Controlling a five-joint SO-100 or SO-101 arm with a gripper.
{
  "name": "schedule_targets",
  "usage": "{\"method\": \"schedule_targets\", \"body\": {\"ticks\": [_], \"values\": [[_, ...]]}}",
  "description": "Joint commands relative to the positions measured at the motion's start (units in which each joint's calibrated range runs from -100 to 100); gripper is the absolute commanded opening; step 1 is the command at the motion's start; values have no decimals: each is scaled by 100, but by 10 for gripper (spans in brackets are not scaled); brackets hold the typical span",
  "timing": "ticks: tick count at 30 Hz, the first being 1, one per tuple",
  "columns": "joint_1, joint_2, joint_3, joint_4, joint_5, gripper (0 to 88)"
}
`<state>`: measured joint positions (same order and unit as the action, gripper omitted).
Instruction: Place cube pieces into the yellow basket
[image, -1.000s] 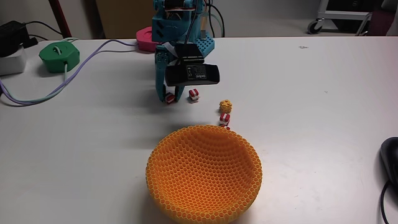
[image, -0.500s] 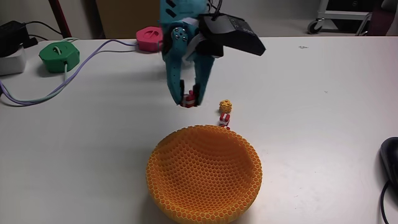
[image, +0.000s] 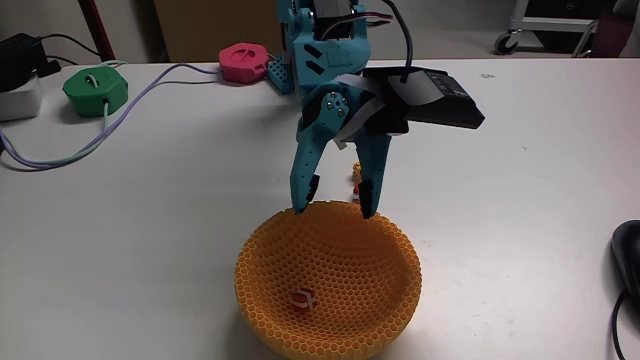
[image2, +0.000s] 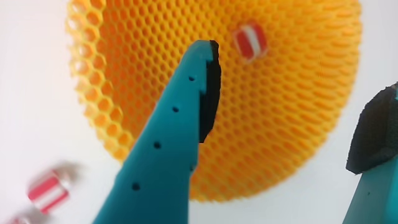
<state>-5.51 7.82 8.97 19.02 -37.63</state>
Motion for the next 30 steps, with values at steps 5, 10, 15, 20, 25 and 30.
{"method": "schedule_targets", "body": {"ticks": [5, 10, 15, 20, 25, 30], "values": [[160, -2998, 784, 3893, -15, 364], [-297, -5176, 3364, 5917, -1109, 327], [-427, -5072, 4279, 5969, -1573, 315], [-530, -4845, 4886, 5257, -1685, 315], [-418, -4617, 5367, 4266, -1480, 303], [-306, -4362, 5810, 3337, -1343, 287]]}}
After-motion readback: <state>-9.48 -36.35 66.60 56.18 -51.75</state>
